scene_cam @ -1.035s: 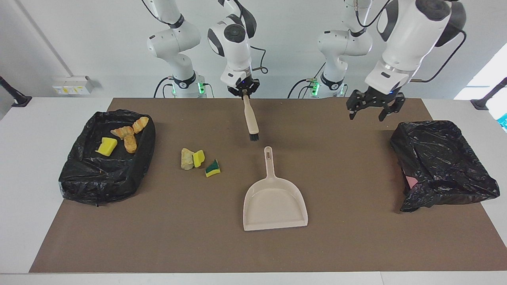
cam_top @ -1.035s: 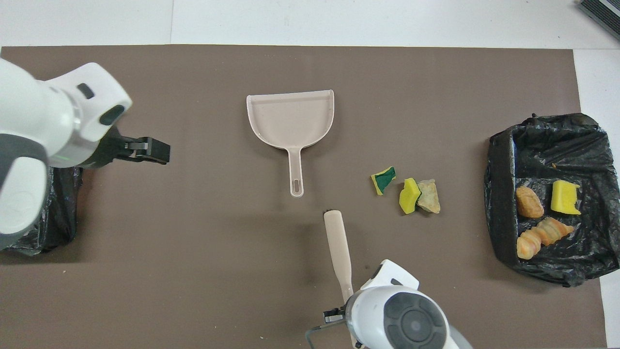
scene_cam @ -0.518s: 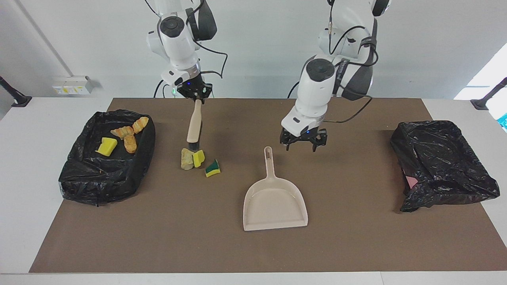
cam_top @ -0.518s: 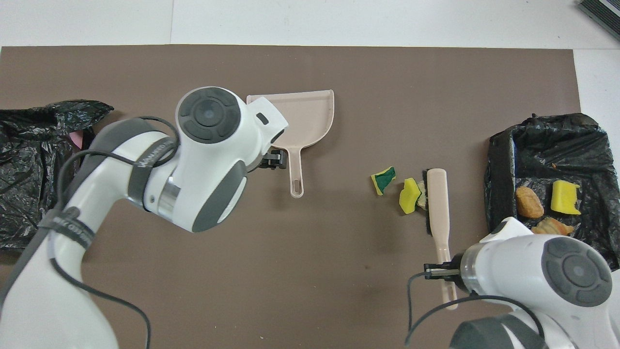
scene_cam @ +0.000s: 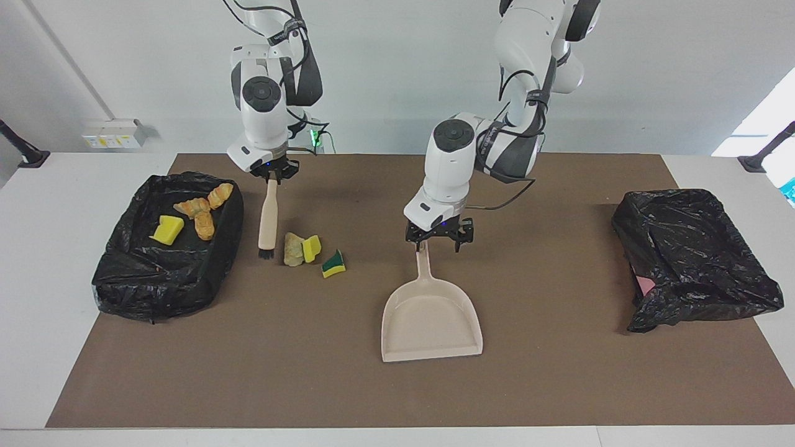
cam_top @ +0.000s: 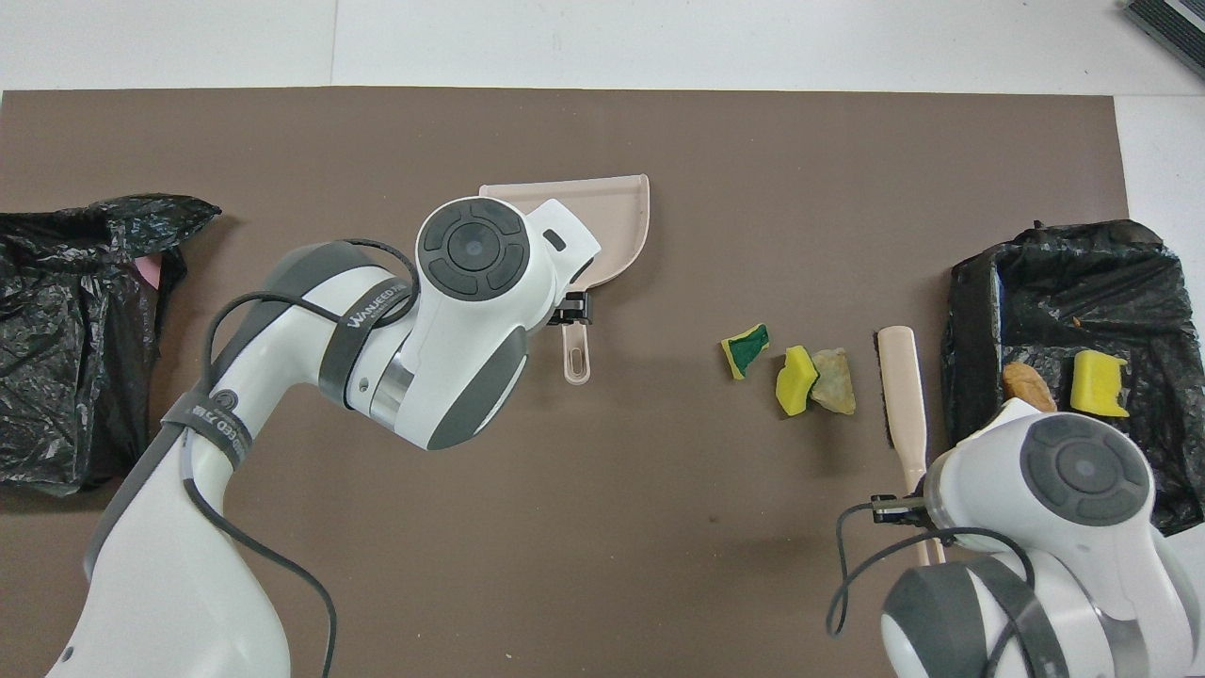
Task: Sweep and dump trash in bin
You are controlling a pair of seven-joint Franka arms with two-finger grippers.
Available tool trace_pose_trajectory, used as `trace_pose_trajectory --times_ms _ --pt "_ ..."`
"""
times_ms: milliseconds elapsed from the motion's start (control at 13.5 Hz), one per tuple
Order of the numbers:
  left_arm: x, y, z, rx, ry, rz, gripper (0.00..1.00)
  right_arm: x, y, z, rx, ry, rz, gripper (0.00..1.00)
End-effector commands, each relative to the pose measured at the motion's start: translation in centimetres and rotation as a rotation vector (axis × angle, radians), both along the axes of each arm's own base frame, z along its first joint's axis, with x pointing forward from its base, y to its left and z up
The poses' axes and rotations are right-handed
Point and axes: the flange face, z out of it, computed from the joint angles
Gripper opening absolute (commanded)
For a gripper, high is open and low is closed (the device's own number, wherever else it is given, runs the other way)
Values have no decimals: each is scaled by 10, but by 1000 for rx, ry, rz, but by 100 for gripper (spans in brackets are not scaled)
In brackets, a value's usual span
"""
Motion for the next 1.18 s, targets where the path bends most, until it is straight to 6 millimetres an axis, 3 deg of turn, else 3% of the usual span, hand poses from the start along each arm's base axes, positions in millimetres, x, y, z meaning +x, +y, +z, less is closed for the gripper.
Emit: trace_pose_trajectory --times_ms 0,222,296,370,592,666,814,961,1109 --pt "5 -9 -6 15 -25 2 100 12 -5 -26 9 12 34 0" --pt "4 -8 -6 21 -12 20 51 10 6 -28 27 24 50 0" --pt "4 -8 -6 19 -14 21 16 7 17 -29 42 33 60 0" --pt "4 -8 -7 18 -18 17 0 3 34 -31 74 39 62 0" --pt "7 0 -3 26 -14 7 0 -4 76 -26 118 32 -14 0" --pt "11 11 6 33 -11 2 0 -2 77 -20 107 20 -48 0" --pt "20 44 32 58 13 -66 0 8 73 10 95 9 -89 0" --pt "18 70 54 97 63 -287 0 12 54 37 34 -7 -122 0" --pt "26 109 76 109 90 -397 0 2 41 46 -2 8 -123 0"
